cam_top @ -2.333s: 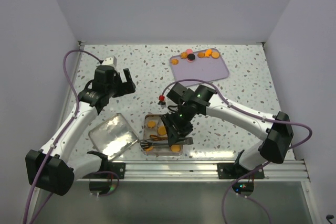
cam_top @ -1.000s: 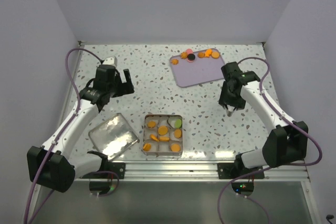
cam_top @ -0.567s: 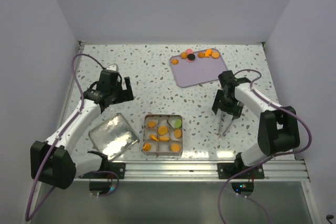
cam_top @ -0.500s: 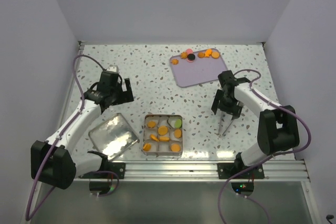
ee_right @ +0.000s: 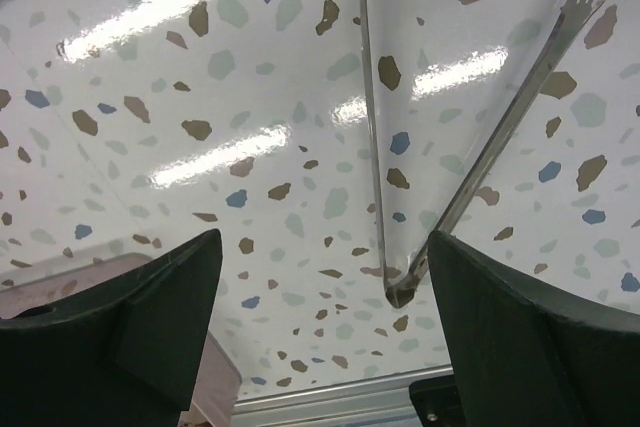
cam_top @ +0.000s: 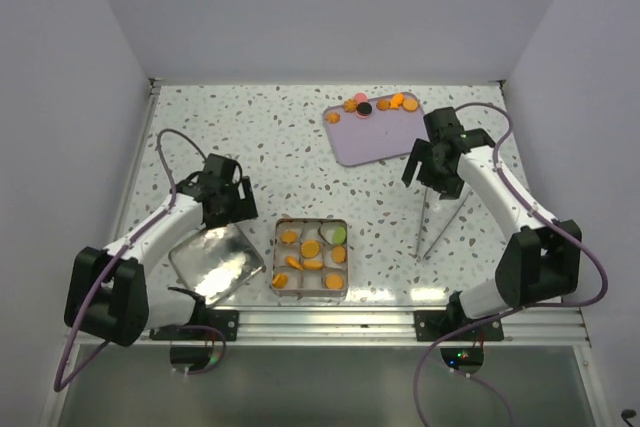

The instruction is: Pack the cookies

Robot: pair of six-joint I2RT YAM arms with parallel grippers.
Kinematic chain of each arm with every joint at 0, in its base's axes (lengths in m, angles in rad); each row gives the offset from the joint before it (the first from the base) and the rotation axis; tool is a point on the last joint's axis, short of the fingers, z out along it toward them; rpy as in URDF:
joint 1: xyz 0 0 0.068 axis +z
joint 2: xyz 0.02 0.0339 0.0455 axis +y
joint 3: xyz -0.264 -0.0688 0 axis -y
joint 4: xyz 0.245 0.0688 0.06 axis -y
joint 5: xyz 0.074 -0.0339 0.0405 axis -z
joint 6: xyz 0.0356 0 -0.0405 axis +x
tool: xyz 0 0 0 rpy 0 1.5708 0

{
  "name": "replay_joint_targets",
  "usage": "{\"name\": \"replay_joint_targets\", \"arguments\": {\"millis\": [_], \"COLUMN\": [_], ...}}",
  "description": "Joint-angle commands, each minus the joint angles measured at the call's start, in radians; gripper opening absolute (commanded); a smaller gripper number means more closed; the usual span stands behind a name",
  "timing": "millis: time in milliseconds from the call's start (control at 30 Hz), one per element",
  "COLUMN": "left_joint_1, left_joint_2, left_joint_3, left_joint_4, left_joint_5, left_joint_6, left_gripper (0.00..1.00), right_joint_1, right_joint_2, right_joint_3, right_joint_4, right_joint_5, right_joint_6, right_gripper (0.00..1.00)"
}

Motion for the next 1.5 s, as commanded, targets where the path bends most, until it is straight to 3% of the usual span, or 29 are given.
{"name": "replay_joint_targets", "arguments": {"millis": [0, 333, 533, 633, 800, 933, 967, 1000, 1033, 1100, 1167, 1200, 1233, 1333, 1367, 1400, 1467], "left_joint_1": [-0.027, -0.084, -0.098, -0.098, -0.075, -0.014, -0.001, 0.018, 0.031, 0.086, 0.129, 0.135, 0.14, 0.163, 0.169, 0.18, 0.186], "left_joint_2": [0.054, 0.175, 0.252, 0.245, 0.186, 0.067, 0.053, 0.042, 0.027, 0.022, 0.022, 0.022, 0.022, 0.028, 0.036, 0.048, 0.109], "left_joint_3": [-0.022, -0.047, -0.033, 0.018, 0.241, 0.413, 0.444, 0.475, 0.501, 0.564, 0.584, 0.588, 0.588, 0.526, 0.463, 0.441, 0.43], "left_joint_4": [0.006, 0.01, 0.041, 0.001, -0.162, -0.113, -0.072, -0.045, -0.01, 0.117, 0.322, 0.388, 0.553, 0.978, 1.336, 1.501, 1.879], "left_joint_5": [0.03, 0.014, 0.019, -0.034, -0.115, 0.034, 0.072, 0.124, 0.26, 0.447, 0.812, 0.814, 0.923, 1.086, 1.093, 1.09, 1.055], "left_joint_6": [-0.07, -0.139, -0.159, -0.156, -0.096, -0.023, 0.002, 0.017, 0.031, 0.015, -0.103, -0.152, -0.206, -0.589, -0.859, -0.983, -1.272], "left_gripper": [0.82, 0.65, 0.25, 0.0, 0.0, 0.0, 0.0, 0.0, 0.0, 0.0, 0.0, 0.0, 0.0, 0.0, 0.0, 0.0, 0.0], "right_joint_1": [-0.006, -0.006, -0.006, -0.005, -0.006, -0.004, -0.005, -0.004, -0.004, -0.004, -0.005, -0.004, -0.005, -0.006, -0.006, -0.006, -0.006], "right_joint_2": [-0.05, -0.082, -0.078, -0.076, -0.073, -0.078, -0.082, -0.093, -0.099, -0.107, -0.09, -0.09, -0.066, -0.009, 0.005, 0.022, 0.068], "right_joint_3": [0.041, 0.016, 0.029, 0.044, 0.125, 0.187, 0.191, 0.191, 0.187, 0.156, 0.116, 0.11, 0.111, 0.128, 0.136, 0.157, 0.199], "right_joint_4": [-0.055, -0.072, -0.073, -0.081, -0.086, 0.021, 0.063, 0.169, 0.231, 0.472, 0.742, 0.82, 0.892, 1.173, 1.24, 1.338, 1.37], "right_joint_5": [-0.02, -0.05, -0.05, -0.049, -0.133, -0.381, -0.518, -0.582, -0.645, -0.828, -0.968, -1.006, -1.03, -1.102, -1.115, -1.119, -1.132], "right_joint_6": [-0.016, -0.028, -0.051, -0.057, -0.053, -0.034, -0.022, -0.004, 0.056, 0.14, 0.376, 0.377, 0.485, 0.667, 0.709, 0.748, 0.796], "right_gripper": [0.87, 0.87, 0.87, 0.87, 0.87, 0.87, 0.88, 0.89, 0.9, 0.92, 0.94, 0.94, 0.94, 0.95, 0.95, 0.95, 0.95]}}
